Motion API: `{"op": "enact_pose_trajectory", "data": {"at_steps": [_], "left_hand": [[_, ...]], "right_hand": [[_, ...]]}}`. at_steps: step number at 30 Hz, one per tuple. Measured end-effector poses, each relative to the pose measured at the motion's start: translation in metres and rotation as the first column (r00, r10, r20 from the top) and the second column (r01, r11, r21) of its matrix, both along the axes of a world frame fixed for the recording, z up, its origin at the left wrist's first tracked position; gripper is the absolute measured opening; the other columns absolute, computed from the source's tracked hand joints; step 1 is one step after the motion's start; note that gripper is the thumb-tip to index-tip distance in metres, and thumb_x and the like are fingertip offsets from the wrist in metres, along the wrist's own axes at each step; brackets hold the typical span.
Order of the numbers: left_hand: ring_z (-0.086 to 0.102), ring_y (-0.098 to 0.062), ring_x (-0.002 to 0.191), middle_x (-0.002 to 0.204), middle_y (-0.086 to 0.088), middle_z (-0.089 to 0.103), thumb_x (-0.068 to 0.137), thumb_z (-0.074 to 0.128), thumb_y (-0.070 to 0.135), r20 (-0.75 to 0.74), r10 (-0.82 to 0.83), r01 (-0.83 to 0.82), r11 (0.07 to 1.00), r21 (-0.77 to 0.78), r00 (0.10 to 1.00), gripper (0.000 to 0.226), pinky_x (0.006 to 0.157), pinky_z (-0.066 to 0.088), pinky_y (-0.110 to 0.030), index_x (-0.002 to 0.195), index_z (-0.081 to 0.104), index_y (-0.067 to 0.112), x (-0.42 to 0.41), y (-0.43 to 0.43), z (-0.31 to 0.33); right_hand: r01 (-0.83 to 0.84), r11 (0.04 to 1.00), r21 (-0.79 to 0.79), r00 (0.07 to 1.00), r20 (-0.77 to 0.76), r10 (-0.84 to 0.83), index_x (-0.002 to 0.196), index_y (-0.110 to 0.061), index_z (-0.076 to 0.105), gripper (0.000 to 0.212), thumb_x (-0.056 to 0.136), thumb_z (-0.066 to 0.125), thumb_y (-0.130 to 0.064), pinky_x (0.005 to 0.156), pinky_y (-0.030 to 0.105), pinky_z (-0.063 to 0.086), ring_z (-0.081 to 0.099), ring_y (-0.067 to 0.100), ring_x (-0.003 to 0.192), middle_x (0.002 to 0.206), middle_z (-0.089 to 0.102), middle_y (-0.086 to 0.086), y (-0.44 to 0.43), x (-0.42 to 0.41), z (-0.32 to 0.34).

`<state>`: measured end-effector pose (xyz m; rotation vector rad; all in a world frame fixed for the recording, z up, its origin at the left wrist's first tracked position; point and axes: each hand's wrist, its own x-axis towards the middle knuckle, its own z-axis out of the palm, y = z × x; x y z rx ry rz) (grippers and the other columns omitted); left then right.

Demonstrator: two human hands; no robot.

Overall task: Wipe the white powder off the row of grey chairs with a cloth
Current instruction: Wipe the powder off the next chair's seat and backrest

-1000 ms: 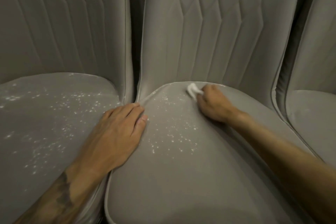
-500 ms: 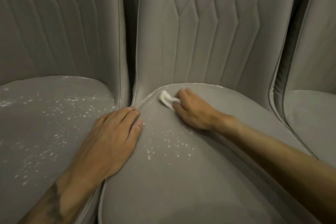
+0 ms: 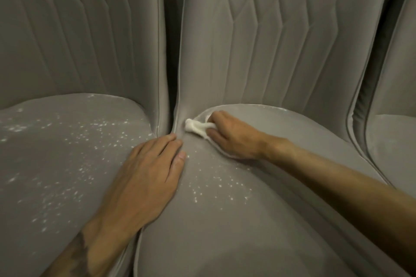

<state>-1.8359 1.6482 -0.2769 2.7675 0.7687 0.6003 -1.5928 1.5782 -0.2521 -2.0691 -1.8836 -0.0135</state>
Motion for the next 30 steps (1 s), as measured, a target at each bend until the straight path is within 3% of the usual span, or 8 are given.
{"op": "enact_pose_trajectory", "data": {"at_steps": [4, 7, 11, 17, 20, 24, 27, 30], "left_hand": [[0.043, -0.005, 0.137, 0.15, 0.008, 0.053, 0.106, 0.021, 0.051, 0.002, 0.005, -0.005, 1.0, -0.026, 1.0, 0.057, 0.118, 0.018, -0.021, 0.146, 0.055, 0.027, 0.0, -0.003, 0.002], [0.052, -0.008, 0.121, 0.131, 0.007, 0.061, 0.107, 0.03, 0.047, 0.055, 0.017, -0.016, 1.0, -0.024, 0.998, 0.042, 0.112, 0.033, -0.024, 0.131, 0.057, 0.027, 0.001, -0.003, 0.003], [0.051, -0.014, 0.095, 0.104, 0.008, 0.052, 0.106, 0.037, 0.04, 0.086, 0.044, -0.045, 0.999, 0.007, 0.995, 0.02, 0.093, 0.042, -0.033, 0.109, 0.051, 0.026, 0.002, 0.0, 0.007], [0.047, -0.01, 0.093, 0.102, 0.01, 0.05, 0.105, 0.035, 0.04, 0.035, 0.024, -0.027, 0.997, 0.067, 0.999, 0.021, 0.091, 0.042, -0.032, 0.103, 0.053, 0.029, -0.013, -0.001, 0.014], [0.052, -0.015, 0.099, 0.107, 0.008, 0.054, 0.105, 0.036, 0.037, -0.015, 0.02, -0.018, 0.99, 0.138, 1.0, 0.023, 0.091, 0.042, -0.035, 0.107, 0.057, 0.028, -0.025, -0.001, 0.01], [0.055, -0.016, 0.1, 0.11, 0.008, 0.056, 0.105, 0.033, 0.035, 0.009, 0.01, -0.011, 0.988, 0.153, 1.0, 0.028, 0.09, 0.045, -0.037, 0.113, 0.058, 0.027, -0.031, 0.0, 0.006], [0.053, -0.014, 0.1, 0.109, 0.009, 0.055, 0.105, 0.03, 0.036, 0.017, 0.015, -0.017, 0.991, 0.136, 1.0, 0.029, 0.091, 0.044, -0.034, 0.114, 0.056, 0.028, -0.031, -0.002, 0.004], [0.052, -0.012, 0.103, 0.112, 0.01, 0.054, 0.104, 0.031, 0.035, 0.009, 0.035, -0.036, 0.99, 0.136, 0.999, 0.028, 0.093, 0.042, -0.033, 0.116, 0.055, 0.029, -0.029, -0.002, 0.002]], "right_hand": [[0.26, 0.964, -0.053, 0.964, -0.039, -0.262, 0.113, -0.001, 0.047, 0.03, 0.103, 0.042, -0.029, 0.09, 0.037, 0.036, 0.052, 0.037, 0.11, 0.119, 0.052, 0.025, 0.034, 0.039, 0.002], [0.165, 0.986, -0.028, 0.986, 0.006, -0.165, 0.112, -0.002, 0.049, 0.03, 0.104, 0.041, -0.03, 0.088, 0.033, 0.033, 0.051, 0.034, 0.107, 0.118, 0.054, 0.022, 0.039, 0.002, -0.004], [-0.039, 0.998, 0.057, 0.999, 0.025, 0.038, 0.109, -0.009, 0.051, 0.02, 0.103, 0.046, -0.027, 0.075, 0.018, 0.023, 0.041, 0.014, 0.085, 0.105, 0.054, 0.01, 0.017, -0.021, -0.003], [0.199, 0.979, -0.032, 0.98, -0.006, -0.199, 0.117, -0.003, 0.05, 0.03, 0.102, 0.045, -0.028, 0.092, 0.034, 0.035, 0.052, 0.035, 0.115, 0.122, 0.055, 0.022, 0.046, 0.018, 0.001], [0.05, 0.999, -0.014, 0.999, -0.004, -0.05, 0.115, -0.004, 0.053, 0.028, 0.102, 0.044, -0.028, 0.092, 0.033, 0.036, 0.054, 0.032, 0.108, 0.119, 0.057, 0.019, 0.031, -0.026, -0.002], [-0.148, 0.989, 0.018, 0.988, -0.028, 0.149, 0.105, -0.007, 0.051, 0.023, 0.103, 0.044, -0.028, 0.076, 0.027, 0.032, 0.046, 0.02, 0.083, 0.102, 0.055, 0.01, 0.007, -0.048, 0.005], [0.019, 0.998, -0.053, 1.0, -0.023, -0.021, 0.115, -0.005, 0.052, 0.025, 0.104, 0.044, -0.026, 0.079, 0.021, 0.028, 0.053, 0.026, 0.098, 0.115, 0.057, 0.016, 0.022, -0.005, 0.013], [0.15, 0.987, -0.061, 0.988, -0.017, -0.151, 0.122, -0.006, 0.051, 0.032, 0.102, 0.044, -0.03, 0.094, 0.033, 0.038, 0.053, 0.033, 0.116, 0.126, 0.056, 0.018, 0.03, 0.003, 0.005]]}}
